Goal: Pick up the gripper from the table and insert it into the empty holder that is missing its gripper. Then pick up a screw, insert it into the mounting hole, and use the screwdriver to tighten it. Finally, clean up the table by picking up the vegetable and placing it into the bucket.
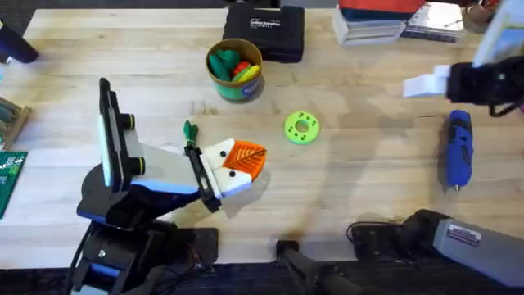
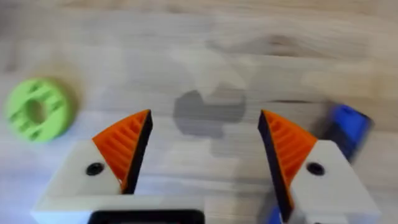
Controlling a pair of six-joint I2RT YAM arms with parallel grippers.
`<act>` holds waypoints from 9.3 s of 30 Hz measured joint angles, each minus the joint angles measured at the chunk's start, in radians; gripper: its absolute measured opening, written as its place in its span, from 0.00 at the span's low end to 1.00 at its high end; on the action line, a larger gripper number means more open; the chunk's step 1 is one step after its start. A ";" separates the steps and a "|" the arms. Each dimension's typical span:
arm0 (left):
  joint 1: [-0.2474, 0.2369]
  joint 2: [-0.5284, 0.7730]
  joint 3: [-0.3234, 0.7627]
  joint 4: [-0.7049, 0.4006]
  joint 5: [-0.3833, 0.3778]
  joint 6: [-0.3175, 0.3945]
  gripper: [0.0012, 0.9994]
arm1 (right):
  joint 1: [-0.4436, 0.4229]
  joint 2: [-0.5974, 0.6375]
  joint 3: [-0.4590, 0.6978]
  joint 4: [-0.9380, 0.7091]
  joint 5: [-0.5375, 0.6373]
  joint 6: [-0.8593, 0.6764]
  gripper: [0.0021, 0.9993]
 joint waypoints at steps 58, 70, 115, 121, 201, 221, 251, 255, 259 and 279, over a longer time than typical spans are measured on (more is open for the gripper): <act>0.000 0.000 0.000 0.000 0.000 0.000 0.01 | -0.366 0.390 0.014 0.120 0.148 -0.111 0.02; 0.000 0.000 0.000 0.000 0.000 0.000 0.01 | -0.324 0.348 0.017 0.119 0.148 -0.111 0.03; 0.000 0.000 0.000 0.000 0.000 0.000 0.01 | 0.814 -0.537 -0.335 0.933 -0.085 0.414 0.03; 0.000 0.000 0.000 0.000 0.000 0.000 0.01 | 0.975 -0.436 -0.336 1.160 -0.092 0.425 0.03; 0.000 0.000 0.000 -0.001 0.000 0.000 0.01 | 1.338 -0.205 -0.336 1.429 -0.144 0.243 0.03; 0.000 0.000 0.000 0.000 0.000 0.000 0.01 | 1.339 -0.205 -0.336 1.432 -0.144 0.241 0.03; 0.000 0.000 0.000 0.000 0.000 0.000 0.01 | 0.925 -0.214 -0.349 1.024 0.129 -0.340 0.03; 0.000 0.000 0.000 0.000 0.000 0.000 0.01 | 0.780 -0.147 -0.349 0.876 0.221 -0.613 0.03; 0.000 0.000 0.000 0.000 -0.001 0.000 0.01 | 0.658 -0.054 -0.349 0.853 0.283 -0.810 0.03; 0.000 0.000 0.000 0.000 0.000 0.000 0.01 | 0.565 0.191 -0.341 0.745 0.325 -1.035 0.54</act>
